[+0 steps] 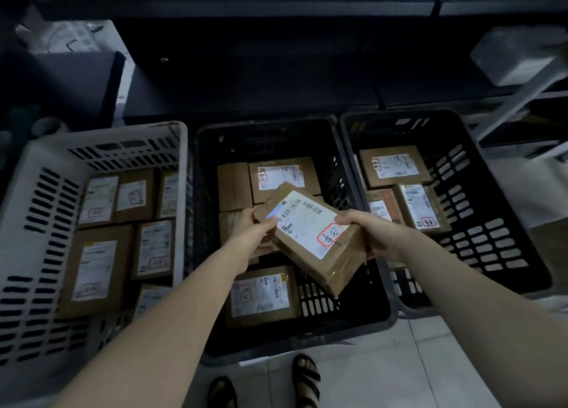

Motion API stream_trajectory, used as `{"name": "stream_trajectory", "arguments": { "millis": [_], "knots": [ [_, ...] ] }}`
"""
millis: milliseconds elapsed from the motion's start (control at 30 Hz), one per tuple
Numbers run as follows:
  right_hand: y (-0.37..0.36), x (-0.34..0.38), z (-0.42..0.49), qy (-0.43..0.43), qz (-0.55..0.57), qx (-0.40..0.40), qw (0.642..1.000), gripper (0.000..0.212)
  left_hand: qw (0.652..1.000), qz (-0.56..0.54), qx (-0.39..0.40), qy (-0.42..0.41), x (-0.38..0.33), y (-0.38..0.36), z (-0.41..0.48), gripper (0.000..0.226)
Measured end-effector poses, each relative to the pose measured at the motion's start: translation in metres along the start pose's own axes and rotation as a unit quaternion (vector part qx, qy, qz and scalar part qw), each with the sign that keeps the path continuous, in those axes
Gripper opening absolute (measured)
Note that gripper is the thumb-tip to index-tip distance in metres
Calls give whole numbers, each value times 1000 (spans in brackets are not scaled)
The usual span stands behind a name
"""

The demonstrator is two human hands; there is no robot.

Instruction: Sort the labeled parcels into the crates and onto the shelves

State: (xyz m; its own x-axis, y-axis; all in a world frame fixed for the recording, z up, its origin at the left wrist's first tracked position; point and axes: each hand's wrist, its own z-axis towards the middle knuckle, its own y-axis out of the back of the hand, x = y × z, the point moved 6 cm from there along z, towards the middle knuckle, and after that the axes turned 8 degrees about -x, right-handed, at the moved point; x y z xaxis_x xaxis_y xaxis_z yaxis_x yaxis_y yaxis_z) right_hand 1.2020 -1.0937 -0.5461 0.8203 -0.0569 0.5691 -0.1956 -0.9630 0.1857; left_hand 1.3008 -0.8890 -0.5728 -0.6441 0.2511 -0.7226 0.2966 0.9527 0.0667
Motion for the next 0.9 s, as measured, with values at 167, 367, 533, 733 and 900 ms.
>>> {"name": "stream_trajectory", "arguments": {
  "millis": [167,367,533,733,900],
  "knots": [
    [-3,-2,6,49,-53,81,994,25,999,-10,-40,22,8,-22,7,22],
    [-28,-14,28,97,-191,44,976,124,993,109,29,44,16,-58,-3,24],
    [-39,-60,45,41,-286,33,957,112,977,188,74,68,51,-82,-6,42],
    [-40,-78,56,64,-337,-19,939,102,986,153,54,48,76,-84,9,59],
    [-52,-58,53,148,-497,-118,847,93,988,132,59,47,77,-73,21,57]
  ]
}}
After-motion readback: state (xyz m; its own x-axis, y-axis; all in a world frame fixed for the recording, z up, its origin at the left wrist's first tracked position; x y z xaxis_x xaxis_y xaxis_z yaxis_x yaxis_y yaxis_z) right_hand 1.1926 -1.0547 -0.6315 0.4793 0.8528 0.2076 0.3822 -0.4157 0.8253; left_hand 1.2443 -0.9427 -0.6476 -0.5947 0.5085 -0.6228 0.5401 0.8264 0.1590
